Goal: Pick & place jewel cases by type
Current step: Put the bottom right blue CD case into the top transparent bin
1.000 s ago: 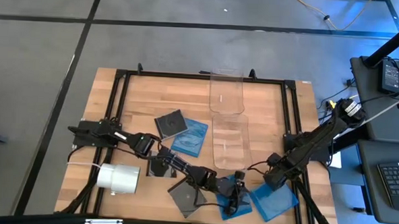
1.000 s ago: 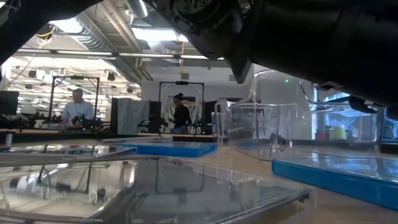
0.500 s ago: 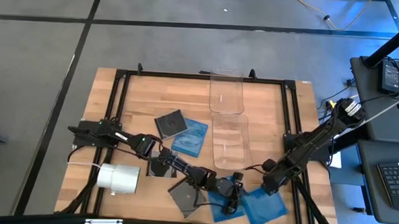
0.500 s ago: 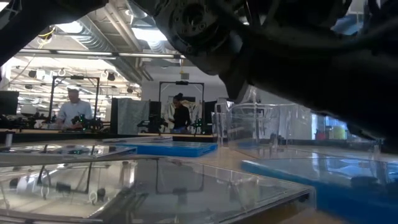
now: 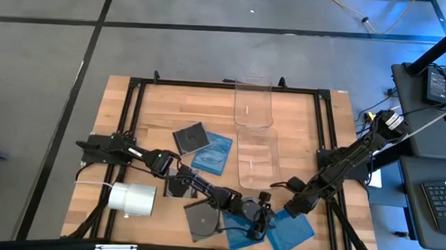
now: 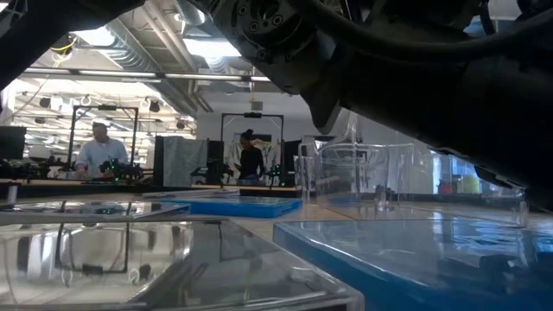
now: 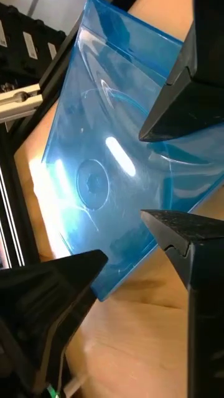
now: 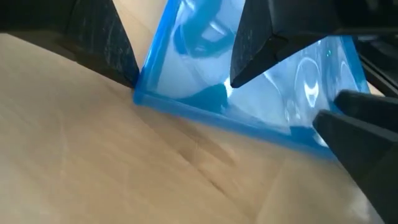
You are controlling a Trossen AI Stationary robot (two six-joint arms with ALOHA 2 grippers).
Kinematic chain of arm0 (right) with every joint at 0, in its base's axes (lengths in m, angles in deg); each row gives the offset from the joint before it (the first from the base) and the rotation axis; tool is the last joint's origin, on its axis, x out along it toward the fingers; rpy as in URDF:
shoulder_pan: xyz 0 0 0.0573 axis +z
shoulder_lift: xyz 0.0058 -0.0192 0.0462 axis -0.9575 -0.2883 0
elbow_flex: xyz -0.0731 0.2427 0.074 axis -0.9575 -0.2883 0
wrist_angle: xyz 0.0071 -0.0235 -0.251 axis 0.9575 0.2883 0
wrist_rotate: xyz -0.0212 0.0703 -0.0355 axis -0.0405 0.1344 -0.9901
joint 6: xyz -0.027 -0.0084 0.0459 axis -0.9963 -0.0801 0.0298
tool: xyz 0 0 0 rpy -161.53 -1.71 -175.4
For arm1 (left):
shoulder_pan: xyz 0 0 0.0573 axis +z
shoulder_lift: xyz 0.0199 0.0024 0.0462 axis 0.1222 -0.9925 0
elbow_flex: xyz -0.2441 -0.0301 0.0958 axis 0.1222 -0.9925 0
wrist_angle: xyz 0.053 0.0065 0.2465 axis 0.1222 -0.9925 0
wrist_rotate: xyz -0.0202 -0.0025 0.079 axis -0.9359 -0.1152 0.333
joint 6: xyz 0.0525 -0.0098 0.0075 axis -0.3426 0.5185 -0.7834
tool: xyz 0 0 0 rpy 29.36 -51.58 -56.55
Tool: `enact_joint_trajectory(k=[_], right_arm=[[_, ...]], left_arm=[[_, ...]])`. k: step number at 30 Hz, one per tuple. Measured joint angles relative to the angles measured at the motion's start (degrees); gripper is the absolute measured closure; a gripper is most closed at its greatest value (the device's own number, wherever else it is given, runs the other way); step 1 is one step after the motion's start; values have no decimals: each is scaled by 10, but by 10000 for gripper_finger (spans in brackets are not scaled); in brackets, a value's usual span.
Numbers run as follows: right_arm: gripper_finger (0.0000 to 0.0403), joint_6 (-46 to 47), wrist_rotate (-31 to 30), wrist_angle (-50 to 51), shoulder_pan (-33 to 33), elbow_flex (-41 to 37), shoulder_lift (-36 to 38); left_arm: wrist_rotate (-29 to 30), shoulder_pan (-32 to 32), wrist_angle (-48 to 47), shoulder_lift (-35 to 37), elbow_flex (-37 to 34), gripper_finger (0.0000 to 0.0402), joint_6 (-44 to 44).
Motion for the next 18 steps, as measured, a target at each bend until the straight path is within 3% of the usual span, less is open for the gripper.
enact_joint_trajectory(k=[3,13,18], right_arm=[[143,1,22,-6,11,-1,-1],[143,-9,-11,-32,14,-3,-1],[143,-7,21,-12,27,0,-1]], left_arm=[[7,1,-14,1,1,217,3],[33,5,-16,1,-5,217,14],[57,6,-26,1,-5,217,32]])
